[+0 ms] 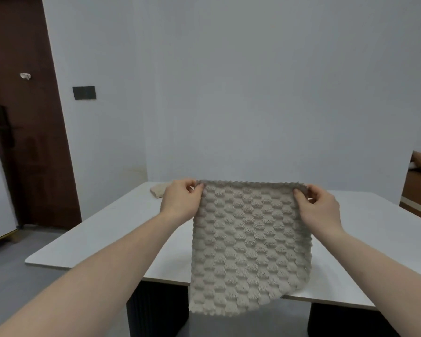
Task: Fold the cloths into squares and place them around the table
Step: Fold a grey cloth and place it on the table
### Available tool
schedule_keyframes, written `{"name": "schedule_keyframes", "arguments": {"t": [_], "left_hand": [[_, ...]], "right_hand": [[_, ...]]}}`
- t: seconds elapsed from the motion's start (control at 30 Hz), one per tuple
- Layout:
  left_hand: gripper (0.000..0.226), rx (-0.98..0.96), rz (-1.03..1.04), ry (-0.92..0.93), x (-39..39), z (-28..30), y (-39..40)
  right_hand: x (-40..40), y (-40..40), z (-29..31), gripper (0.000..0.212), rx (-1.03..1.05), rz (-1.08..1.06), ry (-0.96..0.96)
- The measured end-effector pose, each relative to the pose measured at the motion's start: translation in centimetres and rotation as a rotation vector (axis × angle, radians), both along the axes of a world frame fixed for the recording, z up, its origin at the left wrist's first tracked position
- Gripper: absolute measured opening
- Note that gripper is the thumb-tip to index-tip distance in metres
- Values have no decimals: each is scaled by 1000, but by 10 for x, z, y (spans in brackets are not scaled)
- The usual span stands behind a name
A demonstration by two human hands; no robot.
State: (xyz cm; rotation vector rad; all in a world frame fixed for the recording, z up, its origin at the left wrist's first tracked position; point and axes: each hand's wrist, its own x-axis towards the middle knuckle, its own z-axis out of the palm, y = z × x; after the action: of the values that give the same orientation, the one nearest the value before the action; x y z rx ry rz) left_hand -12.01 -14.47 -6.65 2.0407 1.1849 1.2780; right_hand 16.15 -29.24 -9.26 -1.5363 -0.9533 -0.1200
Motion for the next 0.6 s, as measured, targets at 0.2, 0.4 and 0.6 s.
{"name": "schedule_keyframes", "arguments": {"t": [0.2, 0.4, 0.6], "left_hand": [[31, -175, -58, 226, 9, -37, 14], [19, -242, -66, 111, 31, -57, 36], [14, -248, -89, 18, 49, -63, 55]], "right_hand": [[17, 1, -36, 10, -188, -31, -51], [33, 25, -59, 8, -191, -51, 10], [39, 53, -64, 17, -138, -41, 79]]}}
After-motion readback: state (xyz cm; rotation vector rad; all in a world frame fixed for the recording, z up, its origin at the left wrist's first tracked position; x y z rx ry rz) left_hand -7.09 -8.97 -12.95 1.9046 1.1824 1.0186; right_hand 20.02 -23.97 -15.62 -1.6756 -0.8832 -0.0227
